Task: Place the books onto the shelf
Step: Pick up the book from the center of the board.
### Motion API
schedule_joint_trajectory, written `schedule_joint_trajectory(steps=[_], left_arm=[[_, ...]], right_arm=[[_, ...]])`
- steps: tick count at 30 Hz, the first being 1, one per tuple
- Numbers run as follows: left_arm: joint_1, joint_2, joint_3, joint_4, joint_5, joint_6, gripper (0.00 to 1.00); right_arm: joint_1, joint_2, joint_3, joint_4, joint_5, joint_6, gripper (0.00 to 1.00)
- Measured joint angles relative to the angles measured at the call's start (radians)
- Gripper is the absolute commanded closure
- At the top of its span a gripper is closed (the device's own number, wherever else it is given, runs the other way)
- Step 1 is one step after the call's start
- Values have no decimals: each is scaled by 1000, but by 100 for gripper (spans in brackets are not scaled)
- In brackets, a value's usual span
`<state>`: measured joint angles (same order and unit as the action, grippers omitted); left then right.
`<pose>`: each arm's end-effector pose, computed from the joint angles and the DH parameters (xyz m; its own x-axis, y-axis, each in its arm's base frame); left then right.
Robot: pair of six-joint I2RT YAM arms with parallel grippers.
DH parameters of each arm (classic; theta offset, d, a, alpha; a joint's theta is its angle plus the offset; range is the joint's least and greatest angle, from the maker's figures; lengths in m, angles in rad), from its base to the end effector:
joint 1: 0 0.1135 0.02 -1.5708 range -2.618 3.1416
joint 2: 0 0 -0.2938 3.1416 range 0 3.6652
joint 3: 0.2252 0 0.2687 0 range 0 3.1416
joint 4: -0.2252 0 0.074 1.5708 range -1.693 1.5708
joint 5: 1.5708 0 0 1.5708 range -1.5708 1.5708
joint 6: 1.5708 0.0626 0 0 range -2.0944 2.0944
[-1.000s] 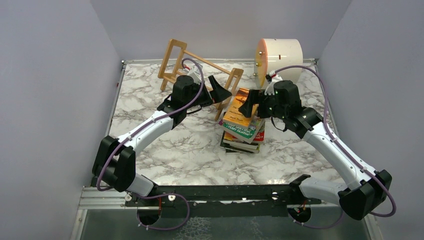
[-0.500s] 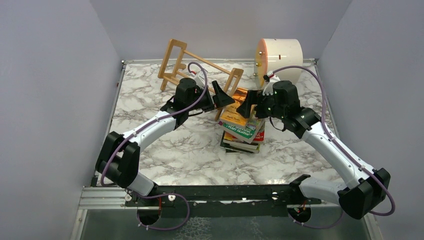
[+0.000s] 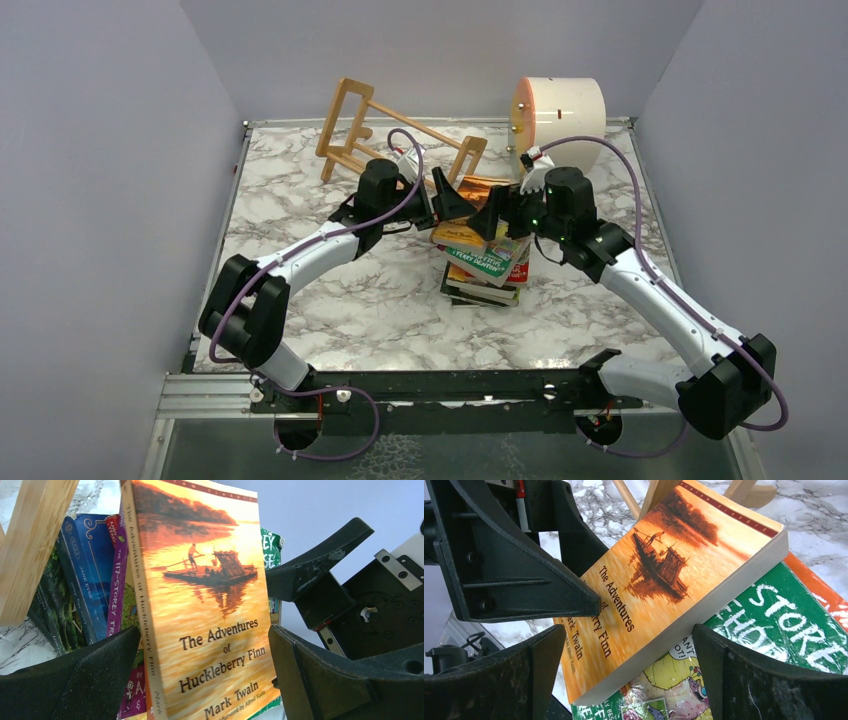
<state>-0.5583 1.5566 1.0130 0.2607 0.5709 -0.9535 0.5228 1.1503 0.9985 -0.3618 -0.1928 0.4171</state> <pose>0.3151 -0.2367 0.2878 -0.8594 -0.2722 -0.4328 0.3197 0.3745 -0.8703 0.2418 0.1532 0.3349 -0.6463 0.0865 -0.7582 -0.4078 0.8007 0.4389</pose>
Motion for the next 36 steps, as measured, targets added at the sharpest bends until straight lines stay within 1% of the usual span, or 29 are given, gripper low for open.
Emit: schedule_joint_trajectory(steps=[2,9,13,17,24,26,29,34,36], left_arm=[[0,0,-3,10,2,-6,9],[0,0,-31,24,0,-22,32],[0,0,-40,24,-2,-25,39],[1,-2,-41,24,-9,-26,40],[1,-14,-43,23,-23,-26,53],[1,-15,-43,23,-27,-25,55],[2,-17,-45,23,-33,-26,64],[5,-26,-45,32,-39,-37,83],[6,-34,-45,46,-40,-44,86]], right_arm=[[0,-1,-12,20,-13,-4,3],[0,-6,-38,65,-39,-11,3],[0,-8,-47,78,-42,-12,3],[0,-13,-52,83,-42,-14,3],[0,-14,-53,83,-42,-23,3],[0,-16,-54,83,-42,-23,3],[0,-21,-58,83,-42,-24,3],[0,-29,-62,78,-41,-30,3],[0,-31,-64,78,-41,-31,3]])
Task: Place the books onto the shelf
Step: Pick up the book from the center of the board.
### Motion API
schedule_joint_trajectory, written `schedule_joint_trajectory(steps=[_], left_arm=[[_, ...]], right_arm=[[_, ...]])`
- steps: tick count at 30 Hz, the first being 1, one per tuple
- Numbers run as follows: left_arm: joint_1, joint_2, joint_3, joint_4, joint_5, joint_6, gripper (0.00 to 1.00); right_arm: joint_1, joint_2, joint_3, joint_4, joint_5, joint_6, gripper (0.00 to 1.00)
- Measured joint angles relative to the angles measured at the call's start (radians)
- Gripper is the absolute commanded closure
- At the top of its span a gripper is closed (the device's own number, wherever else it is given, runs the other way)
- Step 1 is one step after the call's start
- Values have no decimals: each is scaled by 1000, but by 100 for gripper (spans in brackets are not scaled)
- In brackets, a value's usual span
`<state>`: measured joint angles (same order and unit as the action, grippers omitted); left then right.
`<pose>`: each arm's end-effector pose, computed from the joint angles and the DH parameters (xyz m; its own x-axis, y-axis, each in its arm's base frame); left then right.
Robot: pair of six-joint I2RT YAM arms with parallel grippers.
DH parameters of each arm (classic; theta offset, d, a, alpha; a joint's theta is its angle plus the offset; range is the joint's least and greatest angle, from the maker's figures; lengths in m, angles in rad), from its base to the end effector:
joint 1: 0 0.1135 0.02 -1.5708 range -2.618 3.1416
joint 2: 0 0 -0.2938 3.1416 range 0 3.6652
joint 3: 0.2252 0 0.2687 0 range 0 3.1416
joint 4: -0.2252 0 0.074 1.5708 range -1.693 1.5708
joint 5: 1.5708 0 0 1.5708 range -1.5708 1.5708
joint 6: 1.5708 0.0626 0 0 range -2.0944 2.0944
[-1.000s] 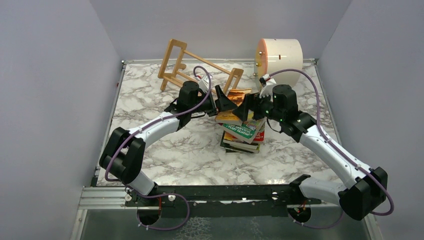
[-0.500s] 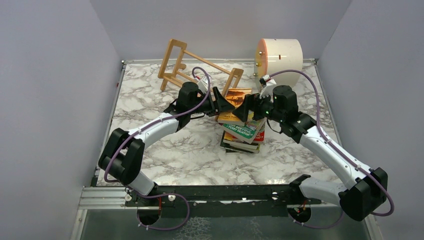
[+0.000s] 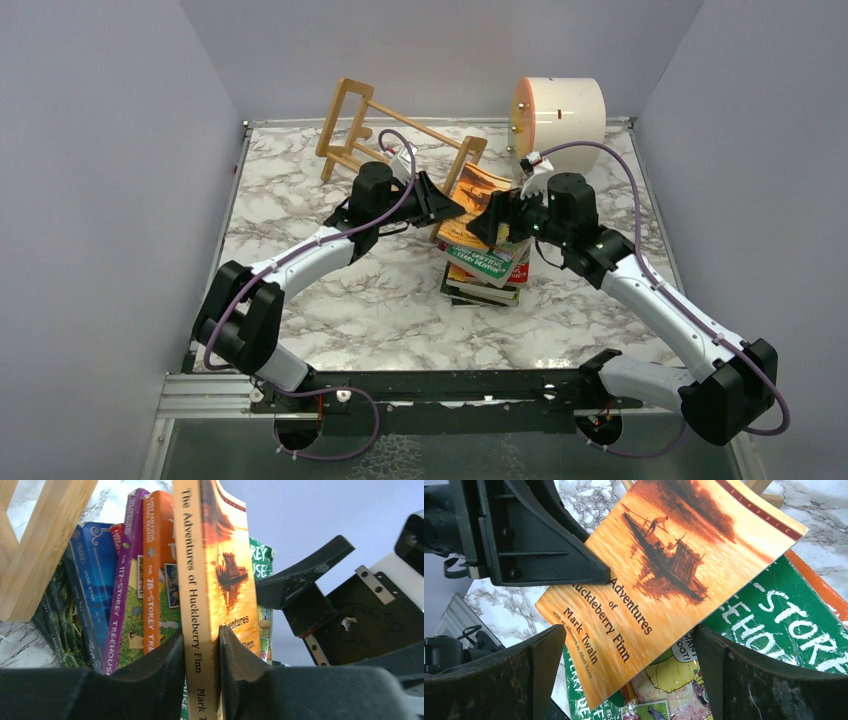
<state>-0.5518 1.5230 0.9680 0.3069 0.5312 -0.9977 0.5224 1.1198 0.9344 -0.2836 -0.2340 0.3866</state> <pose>0.3106 -0.2284 0.2885 -0.8445 -0.3308 -0.4211 0.2961 0.3667 -0.8819 0.2361 0.1527 0.3276 -0.6134 0.0701 -0.7867 -0.4679 0.7702 0.4334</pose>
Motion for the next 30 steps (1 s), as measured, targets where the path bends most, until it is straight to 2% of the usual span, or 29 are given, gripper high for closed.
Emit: schedule_joint_trajectory(steps=[3,11,16,21,30], left_arm=[[-1,-13,0,21,1,-5,100],[-2,-20,0,26,0,-6,100],[3,-56,0,14,-14,2,100],[24,-126,3,-16,-46,47,100],[87,-158,49,-104,-89,134,100]], right_arm=[[0,-2,-1,0,0,0,3],[0,-21,-6,-7,5,0,3],[0,-91,-10,-38,69,0,2],[0,-144,-10,-68,137,-9,2],[0,-166,-10,-113,205,-11,1]])
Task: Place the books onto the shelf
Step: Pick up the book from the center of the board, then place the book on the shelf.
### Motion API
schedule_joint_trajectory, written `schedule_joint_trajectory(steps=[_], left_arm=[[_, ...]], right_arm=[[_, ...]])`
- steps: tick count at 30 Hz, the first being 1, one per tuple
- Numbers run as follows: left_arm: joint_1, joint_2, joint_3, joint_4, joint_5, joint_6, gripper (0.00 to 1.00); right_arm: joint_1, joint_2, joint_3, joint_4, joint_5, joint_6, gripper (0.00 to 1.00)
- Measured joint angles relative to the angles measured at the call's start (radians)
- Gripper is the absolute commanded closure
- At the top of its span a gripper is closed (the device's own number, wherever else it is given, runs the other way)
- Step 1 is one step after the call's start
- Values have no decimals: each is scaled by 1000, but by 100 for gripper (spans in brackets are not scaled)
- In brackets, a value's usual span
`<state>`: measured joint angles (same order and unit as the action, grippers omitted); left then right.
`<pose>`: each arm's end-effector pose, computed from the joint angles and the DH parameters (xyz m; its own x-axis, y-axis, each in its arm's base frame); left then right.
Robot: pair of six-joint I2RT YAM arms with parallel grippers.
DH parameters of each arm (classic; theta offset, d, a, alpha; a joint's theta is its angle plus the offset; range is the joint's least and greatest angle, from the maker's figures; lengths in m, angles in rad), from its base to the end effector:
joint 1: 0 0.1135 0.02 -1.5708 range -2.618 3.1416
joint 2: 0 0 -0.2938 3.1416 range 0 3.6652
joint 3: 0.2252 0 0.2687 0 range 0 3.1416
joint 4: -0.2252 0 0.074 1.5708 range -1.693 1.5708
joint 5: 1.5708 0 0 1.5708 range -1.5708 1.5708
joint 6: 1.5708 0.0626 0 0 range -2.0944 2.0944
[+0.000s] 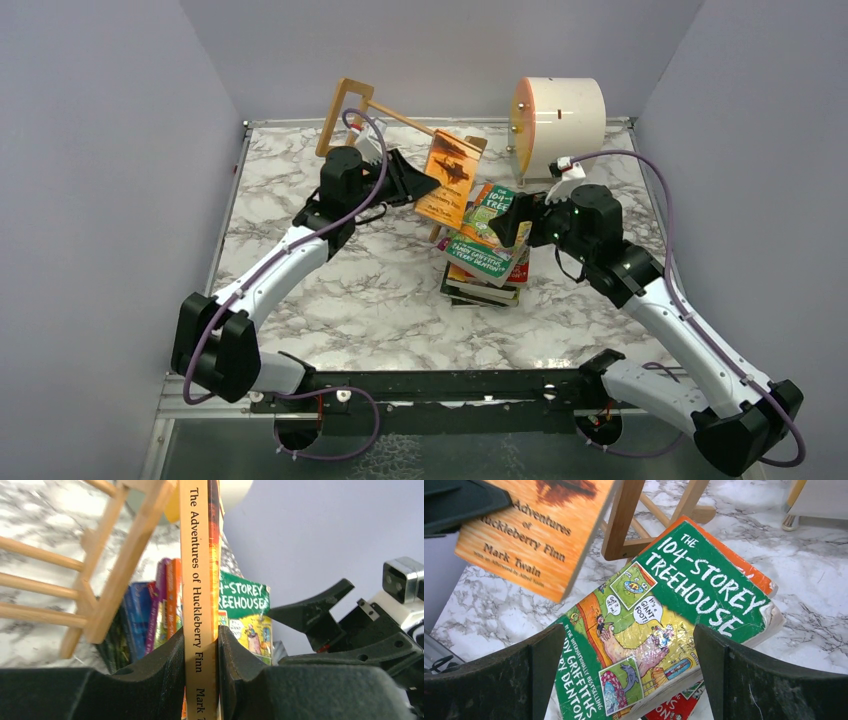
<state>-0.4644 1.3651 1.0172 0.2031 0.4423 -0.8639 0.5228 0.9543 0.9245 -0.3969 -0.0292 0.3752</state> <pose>0.3062 -0.1834 0.3494 -0.6795 -0.4282 -0.5957 0.4108 0.4507 -0.7925 0.2053 0.1204 0.3489 -0.5250 0.1203 -0.8426 -0.3544 0.8692 0.3448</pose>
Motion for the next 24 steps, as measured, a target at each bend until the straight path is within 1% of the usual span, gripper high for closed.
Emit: schedule_joint_trajectory(steps=[6,12,16,24], left_arm=[[65,-42,66,-65,-63,105,100],[90,-71,103,-64,-211,262,100],[90,-35,100,-3,-277,371,100],[89,160,55,199,-342,550,100]], right_arm=[[0,-10,0,-5,18,-3,1],[0,-10,0,-5,21,-5,1],[0,-5,0,-4,21,-6,1],[0,21,0,-3,22,-6,1]])
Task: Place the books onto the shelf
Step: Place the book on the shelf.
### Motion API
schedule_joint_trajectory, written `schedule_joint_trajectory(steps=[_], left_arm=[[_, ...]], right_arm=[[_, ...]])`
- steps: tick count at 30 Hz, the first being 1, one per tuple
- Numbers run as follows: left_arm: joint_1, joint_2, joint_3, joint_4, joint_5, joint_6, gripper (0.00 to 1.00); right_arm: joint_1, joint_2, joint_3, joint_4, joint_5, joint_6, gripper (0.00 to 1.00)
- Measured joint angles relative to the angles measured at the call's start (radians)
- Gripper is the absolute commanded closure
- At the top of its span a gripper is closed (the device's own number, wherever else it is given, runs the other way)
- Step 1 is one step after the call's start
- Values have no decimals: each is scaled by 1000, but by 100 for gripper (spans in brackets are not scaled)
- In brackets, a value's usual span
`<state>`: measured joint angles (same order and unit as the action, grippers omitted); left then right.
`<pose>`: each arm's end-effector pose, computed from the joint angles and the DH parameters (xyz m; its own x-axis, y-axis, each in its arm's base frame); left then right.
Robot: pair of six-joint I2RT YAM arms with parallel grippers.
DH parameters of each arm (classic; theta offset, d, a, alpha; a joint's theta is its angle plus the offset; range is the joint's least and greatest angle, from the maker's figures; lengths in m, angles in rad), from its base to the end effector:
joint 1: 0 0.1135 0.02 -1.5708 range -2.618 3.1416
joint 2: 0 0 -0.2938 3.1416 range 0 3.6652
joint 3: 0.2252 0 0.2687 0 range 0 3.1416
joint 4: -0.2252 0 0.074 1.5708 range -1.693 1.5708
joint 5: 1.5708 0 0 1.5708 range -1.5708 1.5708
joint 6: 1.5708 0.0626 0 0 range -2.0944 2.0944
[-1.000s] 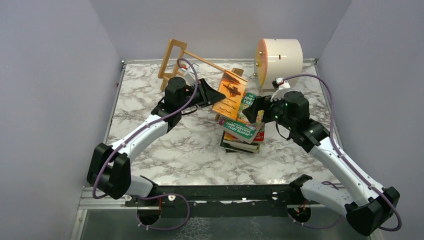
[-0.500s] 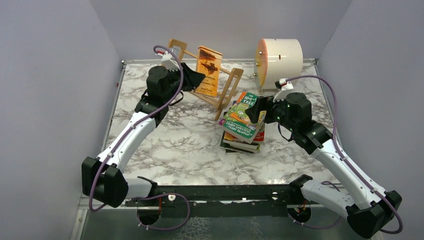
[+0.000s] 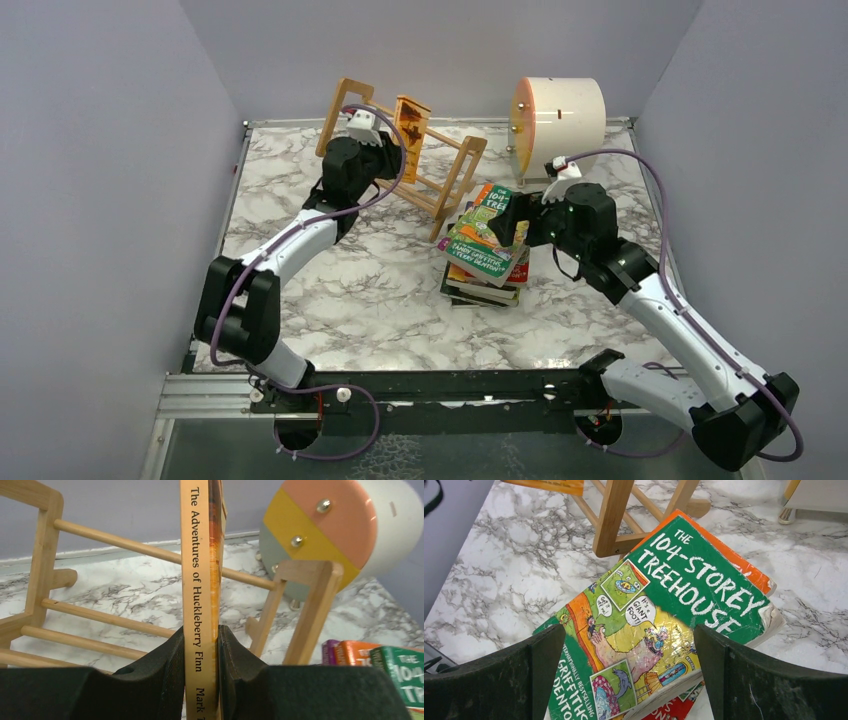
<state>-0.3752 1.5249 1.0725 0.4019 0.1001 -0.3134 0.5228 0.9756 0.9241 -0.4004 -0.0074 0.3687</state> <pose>0.3740 -0.1540 0.3396 -0.1857 -0.2565 -0.9485 0.4207 0.8516 -0.3127 0.2102 0.1216 0.3436 -0.5349 0.1077 -0.8380 -0.3348 0.8837 0.3272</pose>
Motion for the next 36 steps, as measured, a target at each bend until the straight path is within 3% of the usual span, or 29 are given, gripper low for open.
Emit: schedule_joint_trajectory(steps=[8,21,36], left_arm=[[0,112,-42,176,19,82,100],[-5,185,-111,440,122,86,100],[-55,262,-126,512,163,86,100]], right_arm=[[0,17,0,1,3,0,0],[0,44,1,10,3,-1,0],[0,65,13,12,5,-8,1]])
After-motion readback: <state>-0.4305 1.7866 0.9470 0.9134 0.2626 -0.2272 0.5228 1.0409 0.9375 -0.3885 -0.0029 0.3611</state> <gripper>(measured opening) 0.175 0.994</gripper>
